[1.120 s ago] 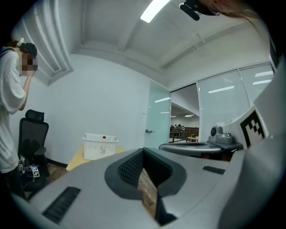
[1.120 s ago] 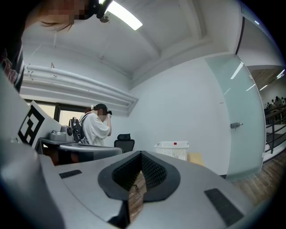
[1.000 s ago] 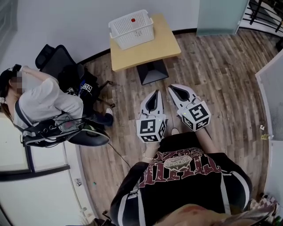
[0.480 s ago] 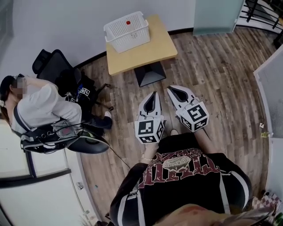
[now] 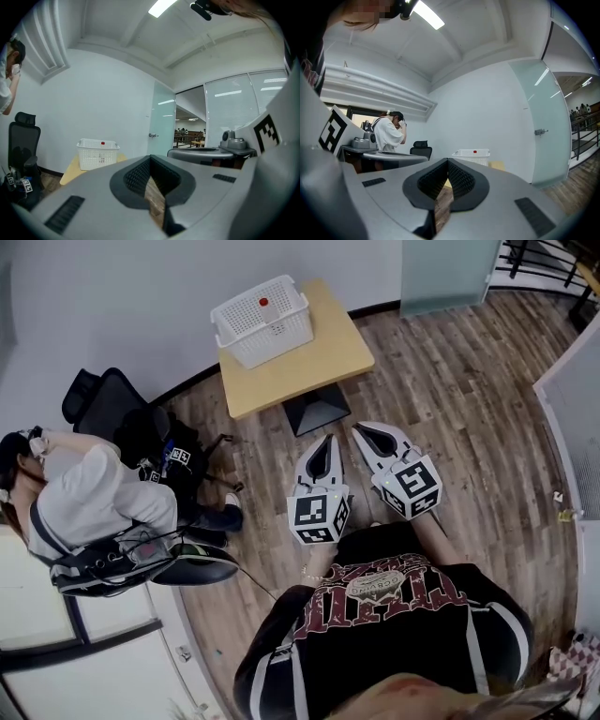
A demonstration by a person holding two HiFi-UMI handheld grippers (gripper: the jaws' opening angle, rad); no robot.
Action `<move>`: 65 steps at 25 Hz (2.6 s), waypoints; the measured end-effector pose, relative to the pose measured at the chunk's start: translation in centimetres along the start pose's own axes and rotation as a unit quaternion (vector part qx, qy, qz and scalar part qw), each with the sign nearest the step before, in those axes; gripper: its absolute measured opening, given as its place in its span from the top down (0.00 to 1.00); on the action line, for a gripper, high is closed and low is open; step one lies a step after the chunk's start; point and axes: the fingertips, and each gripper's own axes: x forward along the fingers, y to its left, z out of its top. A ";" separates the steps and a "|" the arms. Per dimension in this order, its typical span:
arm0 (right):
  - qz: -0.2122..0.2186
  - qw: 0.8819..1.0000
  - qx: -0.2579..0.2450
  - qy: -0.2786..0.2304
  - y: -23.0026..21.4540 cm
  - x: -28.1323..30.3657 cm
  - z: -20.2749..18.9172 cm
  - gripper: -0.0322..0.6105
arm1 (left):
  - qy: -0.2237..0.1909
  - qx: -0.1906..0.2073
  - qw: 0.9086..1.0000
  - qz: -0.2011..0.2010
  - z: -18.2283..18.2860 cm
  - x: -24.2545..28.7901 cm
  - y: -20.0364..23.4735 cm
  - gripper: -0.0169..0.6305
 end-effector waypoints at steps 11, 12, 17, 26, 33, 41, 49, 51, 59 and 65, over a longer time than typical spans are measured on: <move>0.004 1.000 -0.001 0.005 0.7 5.7 0.2 0.92 | 0.000 -0.007 1.000 -0.001 0.8 1.6 5.2 0.93; 0.002 1.000 -0.001 0.005 0.6 6.1 0.3 0.92 | 0.000 -0.008 1.000 -0.002 0.8 1.8 5.6 0.92; -0.009 1.000 -0.002 0.005 0.6 8.3 0.4 0.92 | 0.001 -0.008 1.000 -0.011 1.2 2.6 7.8 0.92; -0.024 1.000 -0.006 0.006 1.0 11.6 0.3 0.92 | 0.001 -0.005 1.000 -0.027 1.5 3.8 11.0 0.92; -0.031 0.999 -0.009 0.003 1.8 13.3 0.2 0.92 | 0.004 -0.005 0.999 -0.034 1.3 3.7 13.0 0.92; -0.028 1.000 -0.007 0.003 2.1 14.5 -0.2 0.92 | 0.004 -0.008 1.000 -0.026 1.0 3.5 14.3 0.93; -0.003 1.000 -0.012 0.011 1.5 16.6 0.2 0.92 | 0.002 -0.017 1.000 0.002 1.5 4.7 16.0 0.93; 0.002 1.000 -0.012 0.010 1.1 17.0 0.5 0.92 | 0.001 -0.017 1.000 0.009 1.8 5.1 16.3 0.93; 0.027 0.999 -0.014 0.015 -1.2 19.1 1.5 0.92 | -0.001 -0.020 0.999 0.034 2.9 7.7 16.9 0.93; 0.044 0.999 -0.012 0.019 -3.1 20.1 2.1 0.92 | -0.001 -0.026 0.998 0.050 3.6 9.6 16.9 0.92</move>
